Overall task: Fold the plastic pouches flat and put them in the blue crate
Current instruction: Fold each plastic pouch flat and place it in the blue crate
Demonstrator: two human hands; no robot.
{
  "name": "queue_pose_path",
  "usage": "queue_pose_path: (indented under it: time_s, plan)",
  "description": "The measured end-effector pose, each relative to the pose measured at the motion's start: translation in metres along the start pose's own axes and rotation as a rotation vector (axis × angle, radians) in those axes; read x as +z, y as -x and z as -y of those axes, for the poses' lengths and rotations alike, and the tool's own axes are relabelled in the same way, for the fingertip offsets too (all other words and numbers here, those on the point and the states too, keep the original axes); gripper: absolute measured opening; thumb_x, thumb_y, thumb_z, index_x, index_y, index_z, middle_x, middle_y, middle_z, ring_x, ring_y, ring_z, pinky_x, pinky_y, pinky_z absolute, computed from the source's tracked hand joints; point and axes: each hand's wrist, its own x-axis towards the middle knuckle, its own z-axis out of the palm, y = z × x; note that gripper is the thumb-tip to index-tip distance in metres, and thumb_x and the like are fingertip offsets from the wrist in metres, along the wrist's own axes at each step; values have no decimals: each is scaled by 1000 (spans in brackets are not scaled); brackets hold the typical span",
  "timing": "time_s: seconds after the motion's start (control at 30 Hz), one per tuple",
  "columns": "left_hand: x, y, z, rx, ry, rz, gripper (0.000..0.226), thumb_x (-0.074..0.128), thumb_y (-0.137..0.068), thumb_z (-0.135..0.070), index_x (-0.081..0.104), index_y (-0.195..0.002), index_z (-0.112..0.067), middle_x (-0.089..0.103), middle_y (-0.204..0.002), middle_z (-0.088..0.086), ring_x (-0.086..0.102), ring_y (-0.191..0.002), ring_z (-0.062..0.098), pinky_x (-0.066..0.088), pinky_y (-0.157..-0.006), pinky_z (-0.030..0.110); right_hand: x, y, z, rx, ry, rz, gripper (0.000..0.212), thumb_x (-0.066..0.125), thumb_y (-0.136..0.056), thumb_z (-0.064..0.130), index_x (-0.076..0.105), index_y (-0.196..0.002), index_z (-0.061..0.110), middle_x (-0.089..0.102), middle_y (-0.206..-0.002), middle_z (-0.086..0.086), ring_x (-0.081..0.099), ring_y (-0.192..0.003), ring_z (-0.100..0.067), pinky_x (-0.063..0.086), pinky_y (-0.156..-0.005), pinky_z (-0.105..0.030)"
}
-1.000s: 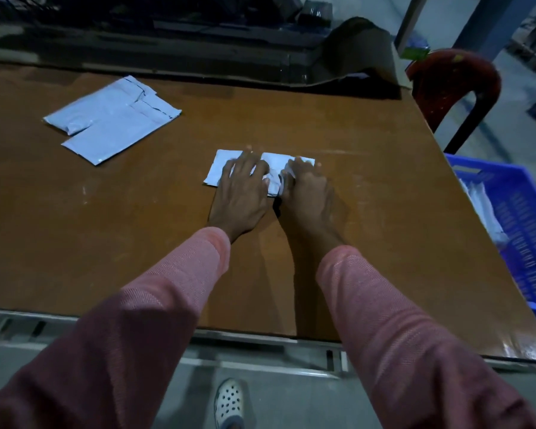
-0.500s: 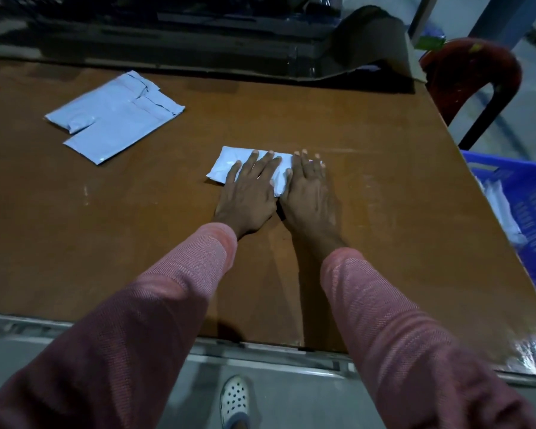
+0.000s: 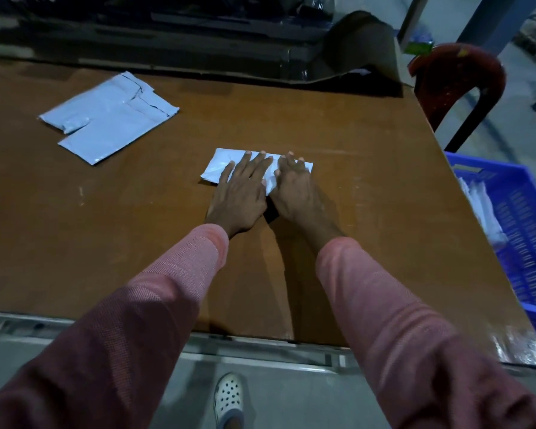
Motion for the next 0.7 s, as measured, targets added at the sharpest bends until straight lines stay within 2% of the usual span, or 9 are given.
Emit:
queue_pose_path:
  time_s: [0.1,0.17,0.23,0.3,0.4,0.47,0.53,0.6,0.7]
  plan:
    - [-3,1,0,4,16,-7,62,14,-101,-34,28,-161,-25,24,-169,-4,12,-158,16,11,-128,44,8,31,13,31,-57,-93,53,30,-106,21,33,-152,-4,26,-162,-24,21,-152,-37,18,-122,-44]
    - [-5,3,-2,12,18,-2,66,12,-98,-35,29,-161,-25,25,-169,-4,13,-158,17,12,-127,46,20,44,10,70,-64,-50,64,23,-97,24,28,-155,-1,22,-164,-20,14,-154,-37,15,-125,-45]
    - [-6,3,-3,24,20,7,65,12,-98,-35,29,-161,-25,25,-169,-4,14,-158,17,14,-127,46,20,42,4,91,-7,41,61,33,-99,19,24,-157,1,16,-167,-17,9,-155,-34,13,-125,-43]
    - [-9,3,-1,12,18,16,62,14,-101,-33,29,-161,-25,25,-169,-3,14,-158,18,15,-127,47,8,37,4,70,13,87,57,42,-102,13,28,-156,0,19,-166,-18,14,-154,-34,20,-122,-43]
    - [-18,8,-5,16,65,27,60,17,-103,-31,33,-160,-20,28,-168,2,16,-158,22,15,-127,48,-14,30,12,92,46,153,51,40,-104,16,33,-153,1,31,-161,-18,31,-146,-34,33,-112,-39]
    - [-22,8,-4,12,123,-13,56,24,-105,-28,37,-158,-16,29,-167,6,18,-157,25,15,-127,47,-26,23,22,156,10,105,46,46,-102,15,44,-145,-2,45,-150,-22,45,-135,-38,39,-102,-40]
    - [-23,9,0,-9,156,-74,51,29,-108,-23,38,-157,-14,31,-166,7,19,-157,25,15,-127,46,-32,19,28,150,-33,-1,45,46,-101,12,48,-141,-8,45,-149,-28,41,-139,-44,34,-110,-43]
    - [-28,12,6,-24,180,-128,48,33,-108,-21,42,-155,-11,37,-163,9,24,-156,26,16,-128,45,-27,13,30,134,-55,-39,48,41,-95,13,54,-135,-11,45,-148,-32,37,-141,-51,30,-116,-49]
    - [-33,21,9,34,227,-144,48,33,-108,-20,44,-152,-5,42,-160,12,26,-155,28,16,-128,44,-17,19,21,181,-97,-98,51,46,-86,9,57,-132,-12,52,-141,-32,44,-136,-52,38,-113,-54]
